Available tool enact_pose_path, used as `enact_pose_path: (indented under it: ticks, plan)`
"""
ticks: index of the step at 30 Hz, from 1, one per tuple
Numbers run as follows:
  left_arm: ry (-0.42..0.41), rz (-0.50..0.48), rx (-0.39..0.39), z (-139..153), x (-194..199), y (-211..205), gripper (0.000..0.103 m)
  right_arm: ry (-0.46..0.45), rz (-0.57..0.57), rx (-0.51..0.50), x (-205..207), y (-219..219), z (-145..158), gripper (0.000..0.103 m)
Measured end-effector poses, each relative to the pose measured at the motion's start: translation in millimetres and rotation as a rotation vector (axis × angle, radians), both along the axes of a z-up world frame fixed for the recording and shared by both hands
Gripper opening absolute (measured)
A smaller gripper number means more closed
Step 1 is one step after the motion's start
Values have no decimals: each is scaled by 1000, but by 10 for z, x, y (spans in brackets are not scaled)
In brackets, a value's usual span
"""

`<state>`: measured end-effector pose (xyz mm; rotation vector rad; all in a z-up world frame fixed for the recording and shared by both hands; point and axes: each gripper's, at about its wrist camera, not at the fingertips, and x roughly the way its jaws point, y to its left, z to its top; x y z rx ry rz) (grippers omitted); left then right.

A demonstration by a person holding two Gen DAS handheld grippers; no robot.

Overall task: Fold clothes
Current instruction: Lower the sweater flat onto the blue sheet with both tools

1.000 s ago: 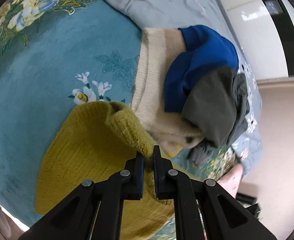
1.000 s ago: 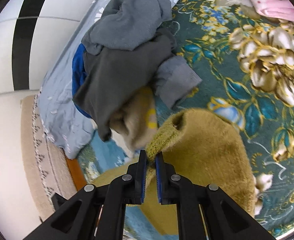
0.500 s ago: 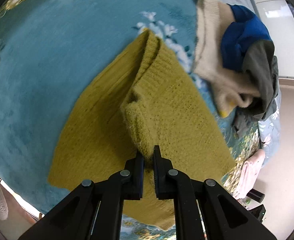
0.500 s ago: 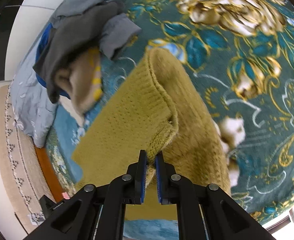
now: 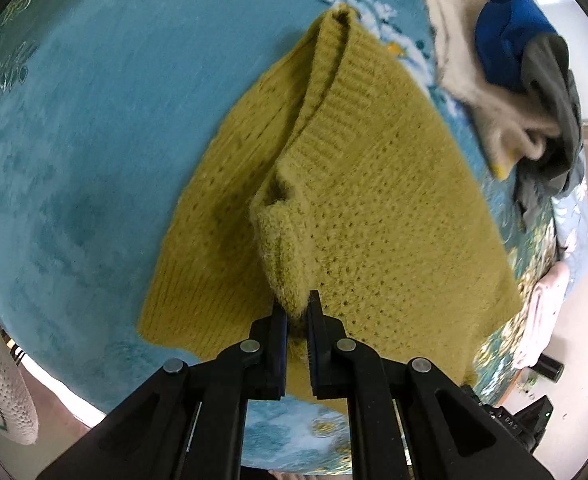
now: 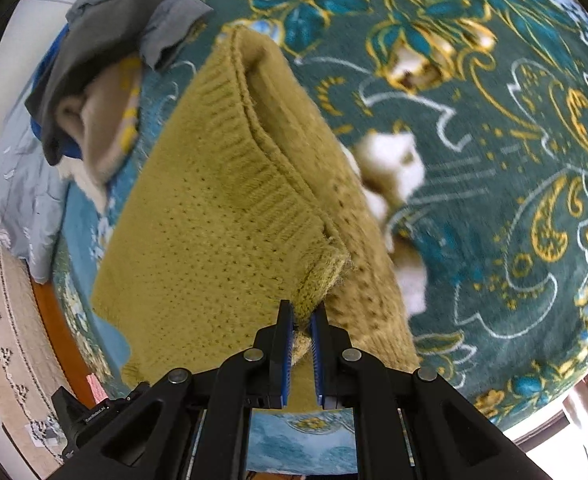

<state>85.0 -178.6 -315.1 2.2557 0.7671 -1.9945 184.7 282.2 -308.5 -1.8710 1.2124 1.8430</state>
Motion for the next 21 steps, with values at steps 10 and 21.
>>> enact_pose_path:
  ticks: [10,21]
  plan:
    - [-27,-52,-46,-224,212,-23,8,-52,9,9,177,-21,-208,9]
    - [0,-31,-14,-268,202,-109,11,-40,51,39,120,8,-188,22]
